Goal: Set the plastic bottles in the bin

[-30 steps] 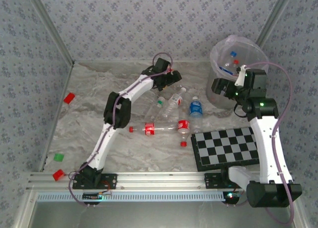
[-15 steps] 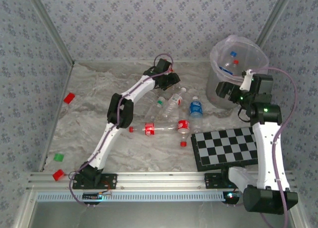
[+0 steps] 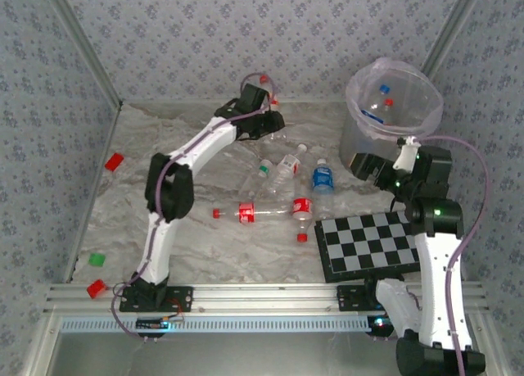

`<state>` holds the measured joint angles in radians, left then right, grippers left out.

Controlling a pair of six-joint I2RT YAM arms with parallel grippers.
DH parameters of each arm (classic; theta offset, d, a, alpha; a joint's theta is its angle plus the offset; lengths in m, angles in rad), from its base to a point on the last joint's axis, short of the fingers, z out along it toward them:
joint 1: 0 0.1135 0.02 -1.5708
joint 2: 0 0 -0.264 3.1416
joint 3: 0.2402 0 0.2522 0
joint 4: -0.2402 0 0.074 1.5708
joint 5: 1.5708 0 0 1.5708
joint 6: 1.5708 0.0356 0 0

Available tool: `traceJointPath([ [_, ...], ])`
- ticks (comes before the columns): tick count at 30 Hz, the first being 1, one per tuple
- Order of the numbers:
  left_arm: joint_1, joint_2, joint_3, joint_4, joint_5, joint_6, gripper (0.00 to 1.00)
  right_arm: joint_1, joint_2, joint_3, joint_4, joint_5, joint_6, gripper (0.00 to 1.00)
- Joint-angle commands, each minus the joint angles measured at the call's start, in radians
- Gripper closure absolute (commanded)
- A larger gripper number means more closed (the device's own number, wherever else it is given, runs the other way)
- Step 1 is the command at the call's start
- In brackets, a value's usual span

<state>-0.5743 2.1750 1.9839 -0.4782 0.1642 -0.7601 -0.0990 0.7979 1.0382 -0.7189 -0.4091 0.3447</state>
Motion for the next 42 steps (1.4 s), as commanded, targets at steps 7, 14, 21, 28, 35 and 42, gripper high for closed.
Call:
traceJointPath([
  [7,-0.02,-0.525,-0.635,0.3,0.059,0.325,0.6,0.022,0.013,-0.054,0.205,-0.274,0.178,0.0],
  [14,-0.102,-0.925,-1.038,0.276,0.071,0.465,0.59,0.249,0.189,-0.025,0.343,-0.204,0.197,0.16],
  [21,-0.179,-1.18,-1.269,0.4,0.087,0.413,0.59,0.494,0.431,0.042,0.558,-0.217,0.245,0.08],
  [28,-0.214,-1.146,-1.279,0.428,0.088,0.429,0.61,0.588,0.553,0.1,0.619,-0.294,0.264,0.01],
  [35,-0.246,-1.034,-1.229,0.471,0.136,0.451,0.61,0.57,0.552,0.109,0.545,-0.261,0.217,0.05],
  [42,-0.283,-0.964,-1.173,0.433,0.146,0.47,0.6,0.526,0.524,0.117,0.439,-0.216,0.127,0.35],
])
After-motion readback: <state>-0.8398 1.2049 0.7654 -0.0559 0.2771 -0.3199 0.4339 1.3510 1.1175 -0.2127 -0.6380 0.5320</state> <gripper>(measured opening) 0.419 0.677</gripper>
